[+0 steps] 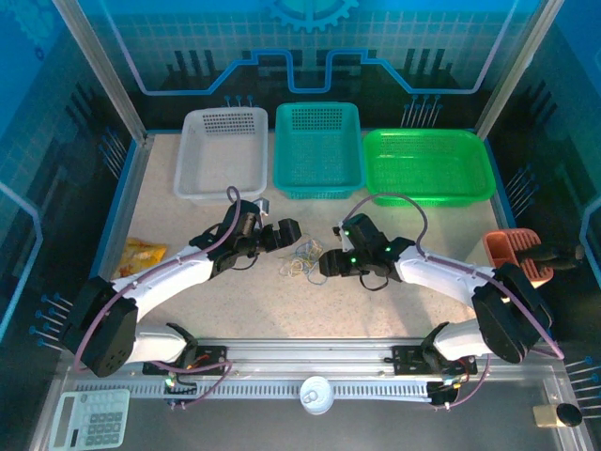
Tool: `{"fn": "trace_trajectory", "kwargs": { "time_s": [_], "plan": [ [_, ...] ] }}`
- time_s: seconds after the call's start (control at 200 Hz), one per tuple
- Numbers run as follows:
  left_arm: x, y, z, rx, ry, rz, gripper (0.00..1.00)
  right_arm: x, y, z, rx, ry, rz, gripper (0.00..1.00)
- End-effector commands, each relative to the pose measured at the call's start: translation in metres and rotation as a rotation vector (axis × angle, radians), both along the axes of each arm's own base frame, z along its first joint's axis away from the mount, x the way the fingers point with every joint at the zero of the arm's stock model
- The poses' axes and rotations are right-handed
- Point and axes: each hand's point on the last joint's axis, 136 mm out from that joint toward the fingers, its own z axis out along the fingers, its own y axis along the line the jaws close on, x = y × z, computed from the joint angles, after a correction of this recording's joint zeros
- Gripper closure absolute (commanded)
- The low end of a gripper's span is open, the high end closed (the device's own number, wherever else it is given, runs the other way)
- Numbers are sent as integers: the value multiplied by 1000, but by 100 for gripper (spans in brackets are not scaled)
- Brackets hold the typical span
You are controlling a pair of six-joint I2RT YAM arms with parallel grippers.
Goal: Untangle the cables
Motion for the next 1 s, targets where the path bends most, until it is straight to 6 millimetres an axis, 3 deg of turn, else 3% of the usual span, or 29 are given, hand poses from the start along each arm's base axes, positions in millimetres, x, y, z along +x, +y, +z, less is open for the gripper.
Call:
{"fn": "trace_trajectory", "kwargs": {
  "time_s": [0.0, 0.385, 0.74, 0.865, 0.99],
  "plan": [
    [0, 1, 8, 4, -15, -20, 1, 2, 15, 20, 58, -34, 12, 46],
    [-1, 1, 9, -1, -18, -17, 1, 15, 41, 29, 141, -7, 0, 46],
    [-2, 3, 10, 0, -25, -8, 1, 17, 48, 11, 140, 41, -17, 48],
    [-2, 4, 10, 0, -26, -7, 1, 19, 49, 7, 133, 44, -20, 55],
    [-2, 4, 10, -2, -25, -6, 1, 21, 49, 5, 125, 46, -21, 79]
  ]
}}
